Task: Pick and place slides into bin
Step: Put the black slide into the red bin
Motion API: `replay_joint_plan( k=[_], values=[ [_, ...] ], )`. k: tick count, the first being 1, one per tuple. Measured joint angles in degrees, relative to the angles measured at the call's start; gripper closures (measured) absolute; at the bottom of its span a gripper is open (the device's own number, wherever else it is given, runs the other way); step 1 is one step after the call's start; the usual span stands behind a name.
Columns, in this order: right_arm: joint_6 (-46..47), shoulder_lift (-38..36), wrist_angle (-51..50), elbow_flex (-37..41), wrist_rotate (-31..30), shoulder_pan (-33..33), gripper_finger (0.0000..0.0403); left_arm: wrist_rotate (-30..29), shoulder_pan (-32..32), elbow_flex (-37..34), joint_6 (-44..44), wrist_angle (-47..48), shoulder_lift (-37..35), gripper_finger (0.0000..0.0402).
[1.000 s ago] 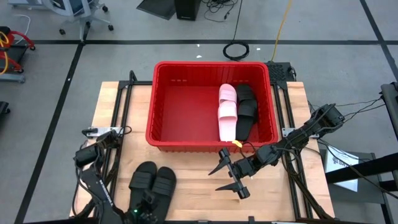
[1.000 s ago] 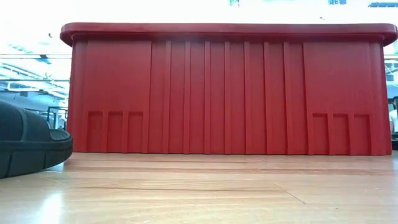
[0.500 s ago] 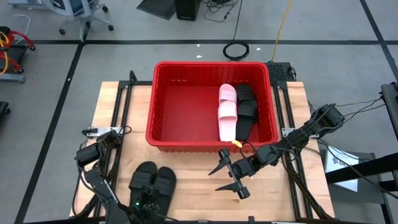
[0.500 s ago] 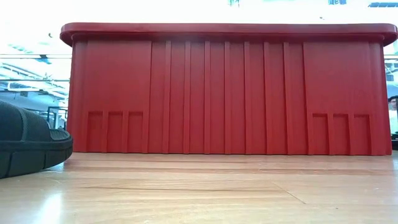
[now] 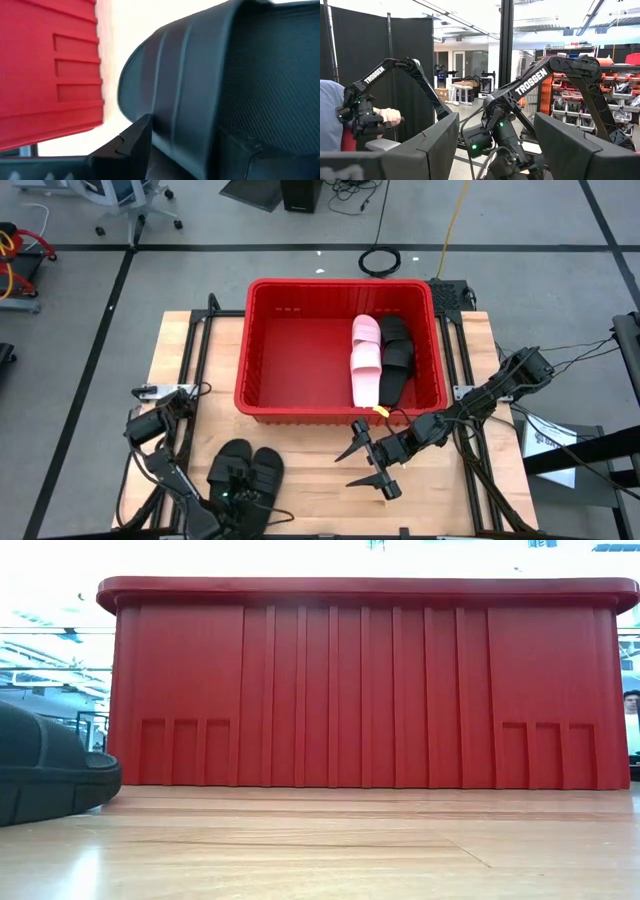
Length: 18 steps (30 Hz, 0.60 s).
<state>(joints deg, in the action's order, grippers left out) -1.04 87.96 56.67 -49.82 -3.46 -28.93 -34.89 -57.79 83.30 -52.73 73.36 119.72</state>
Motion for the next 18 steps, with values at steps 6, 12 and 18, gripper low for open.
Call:
replay_joint_plan(
  k=[6, 12, 18],
  values=[
    [0.0, 0.0, -0.01, 0.0, 0.0, 0.0, 0.0156, -0.14, 0.67, -0.76, 0.32, 0.27, -0.04, 0.0237],
    [0.0, 0.0, -0.03, 0.0, 0.0, 0.0, 0.0156, -0.18, 0.67, -0.75, 0.24, 0.24, -0.09, 0.0327],
    [-0.02, 0.0, -0.02, 0.0, -1.63, -0.02, 0.0156, 0.19, 0.79, 0.29, 0.7, 0.04, -0.09, 0.0393]
  ],
)
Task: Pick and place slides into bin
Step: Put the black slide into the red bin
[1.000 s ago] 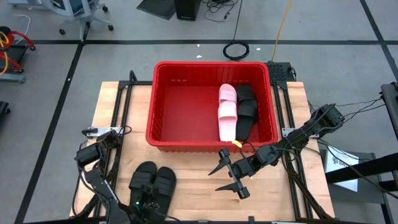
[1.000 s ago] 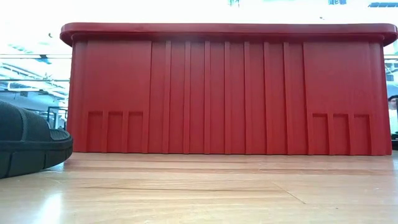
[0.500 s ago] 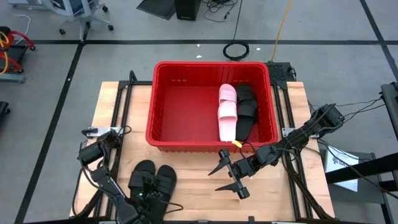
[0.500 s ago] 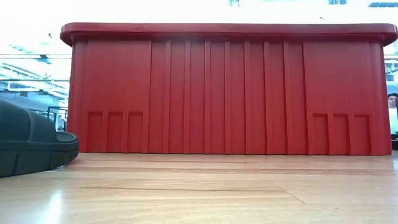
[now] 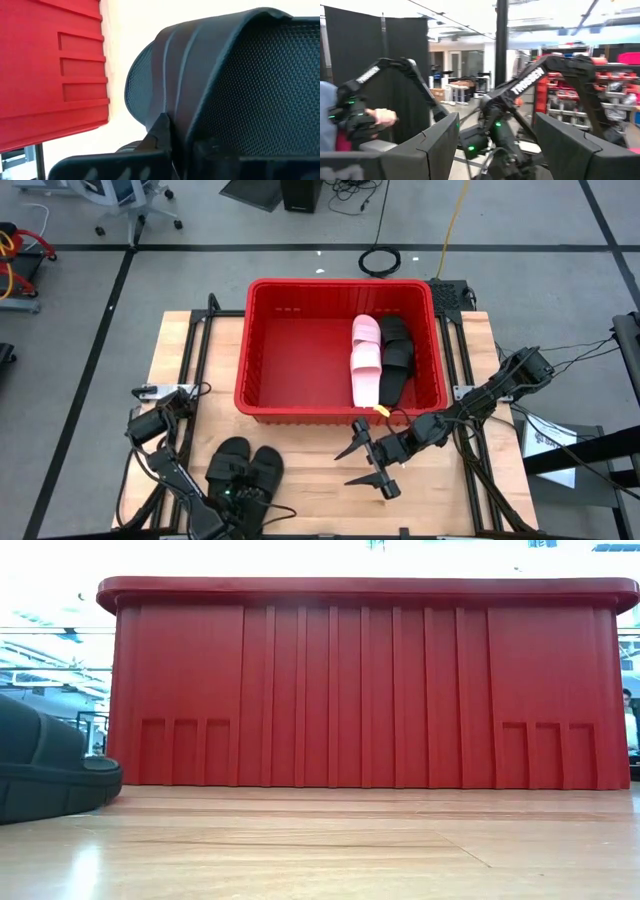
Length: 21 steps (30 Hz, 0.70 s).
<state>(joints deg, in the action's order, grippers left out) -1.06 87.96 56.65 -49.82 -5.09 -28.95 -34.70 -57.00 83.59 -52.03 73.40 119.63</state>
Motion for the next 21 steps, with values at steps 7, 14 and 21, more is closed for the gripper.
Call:
replay_joint_plan(
  k=[7, 14, 21],
  values=[
    [-0.26, 0.02, -0.42, 0.0, -2.91, 0.02, 0.0156, 0.75, 1.06, 2.24, 1.02, 0.4, 0.0, 0.0381],
    [-1.59, 0.02, -4.2, 0.0, -14.46, -0.8, 0.0156, 0.68, 2.84, 7.94, 6.12, 4.88, 0.02, 0.0398],
    [-0.69, -0.61, -13.03, -1.75, -28.91, -1.1, 0.0156, -1.76, 4.67, 15.9, 8.76, 13.83, 0.04, 0.0389]
  ],
)
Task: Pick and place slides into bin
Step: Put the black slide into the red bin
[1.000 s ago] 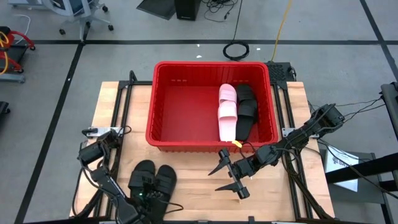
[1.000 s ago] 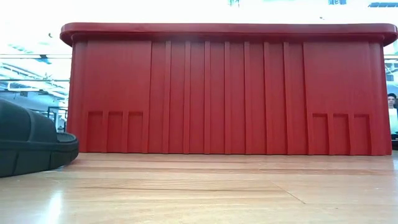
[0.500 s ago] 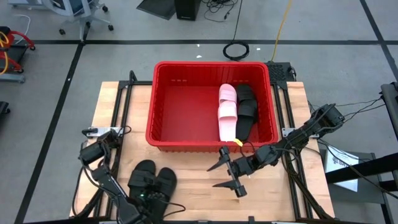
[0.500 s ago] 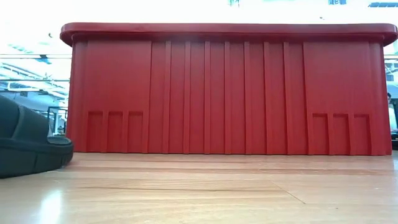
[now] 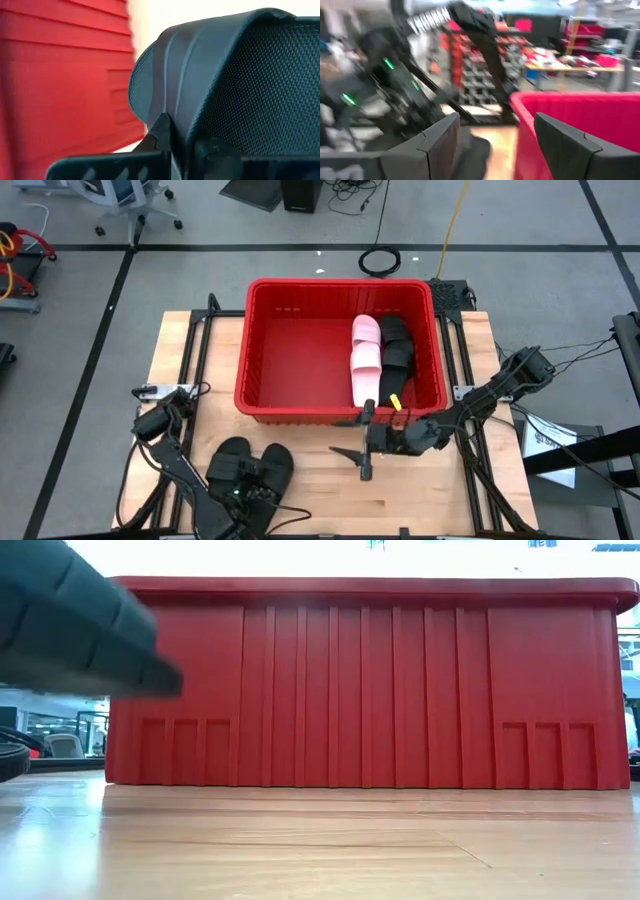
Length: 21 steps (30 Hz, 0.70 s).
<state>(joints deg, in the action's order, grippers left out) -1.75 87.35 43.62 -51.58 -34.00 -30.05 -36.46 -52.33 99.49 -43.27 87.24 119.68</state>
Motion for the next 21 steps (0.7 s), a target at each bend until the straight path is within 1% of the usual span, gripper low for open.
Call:
replay_joint_plan(
  k=[2, 5, 8, 10, 13, 17, 21],
  values=[
    [-0.27, 0.06, -5.75, -2.31, -3.35, -0.66, 0.0156, -1.3, 0.27, 2.27, 0.17, 2.92, 0.0, 0.0395],
    [1.03, 0.04, -16.71, -7.14, -7.14, -1.62, 0.0156, -2.55, 0.72, 4.76, 4.45, 2.71, -0.38, 0.0398],
    [4.09, 0.04, -27.06, -11.86, -8.25, -2.61, 0.0156, -4.78, 1.32, 8.01, 6.67, 2.64, -0.7, 0.0391],
    [5.24, 0.04, -30.94, -14.38, -8.71, -3.65, 0.0156, -5.59, 1.72, 10.05, 8.16, 2.99, -0.81, 0.0389],
    [5.43, 0.23, -32.81, -15.89, -11.51, -5.63, 0.0156, -6.19, 2.28, 13.0, 12.17, 2.76, -0.79, 0.0395],
    [3.05, 0.5, -32.84, -16.3, -15.69, -7.66, 0.0156, -9.34, 3.38, 16.23, 16.83, 2.73, -0.79, 0.0396],
    [2.55, 0.4, -31.89, -16.45, -15.7, -8.5, 0.0156, -13.24, 5.43, 18.47, 22.49, 2.71, -0.79, 0.0389]
  ],
)
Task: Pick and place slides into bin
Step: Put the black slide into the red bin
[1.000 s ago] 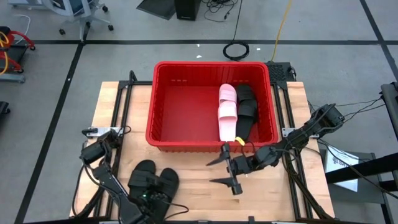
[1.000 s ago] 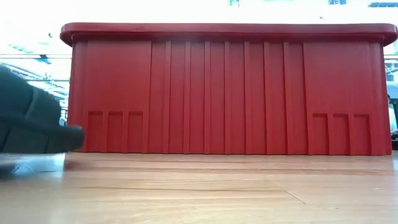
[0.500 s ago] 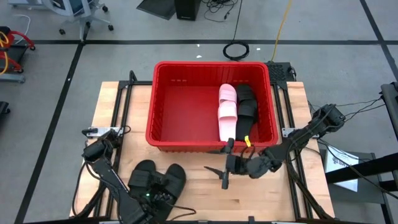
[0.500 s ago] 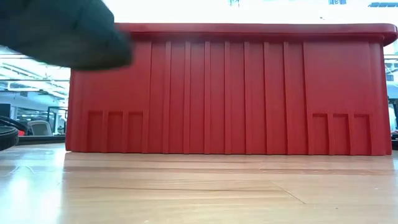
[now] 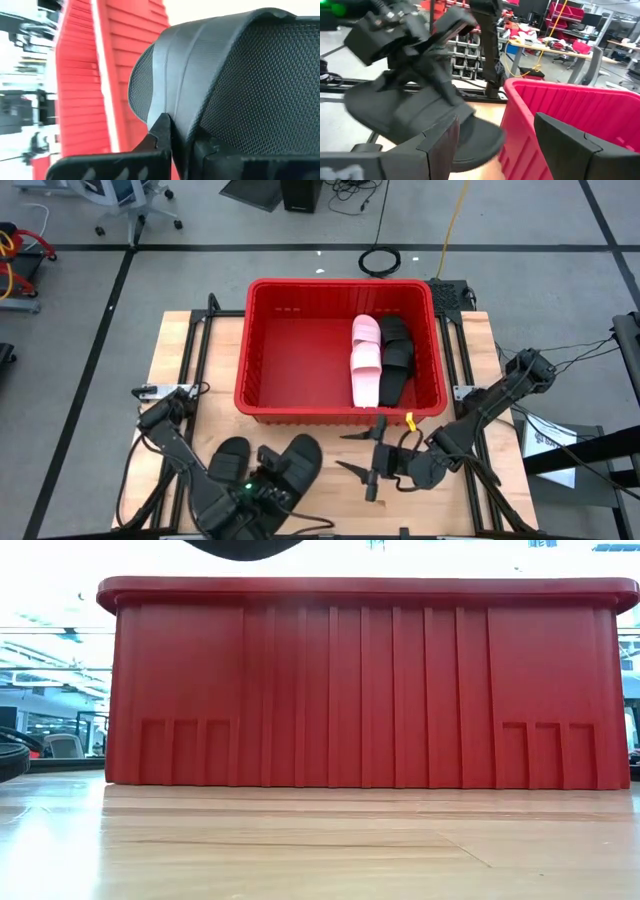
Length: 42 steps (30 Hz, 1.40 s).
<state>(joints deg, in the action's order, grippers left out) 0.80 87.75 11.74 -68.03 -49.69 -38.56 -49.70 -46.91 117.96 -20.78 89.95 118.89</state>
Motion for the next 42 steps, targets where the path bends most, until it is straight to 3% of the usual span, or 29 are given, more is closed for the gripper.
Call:
replay_joint_plan(
  k=[9, 15, 25, 31, 42],
  values=[
    [-0.7, 0.04, -0.46, 0.0, 0.2, 0.01, 0.0156, -4.31, 8.61, 0.8, 11.31, -0.06, 0.0, 0.0398],
    [-1.51, 0.04, -1.4, 0.02, -0.3, 0.15, 0.0156, -9.53, 14.03, 2.06, 17.53, 0.35, 0.09, 0.0381],
    [-5.01, 0.04, -1.75, 0.04, -10.06, 0.18, 0.0156, -9.73, 17.07, 14.28, 22.81, -2.78, -0.04, 0.0398],
    [-6.45, 0.02, 1.26, 0.03, -15.55, -0.19, 0.0156, -9.95, 17.39, 15.55, 30.41, -9.03, -0.04, 0.0383],
    [-10.77, 0.2, 1.47, -1.84, -25.68, -3.24, 0.0156, -9.12, 21.66, 15.54, 34.19, -14.11, 0.02, 0.0394]
  ],
)
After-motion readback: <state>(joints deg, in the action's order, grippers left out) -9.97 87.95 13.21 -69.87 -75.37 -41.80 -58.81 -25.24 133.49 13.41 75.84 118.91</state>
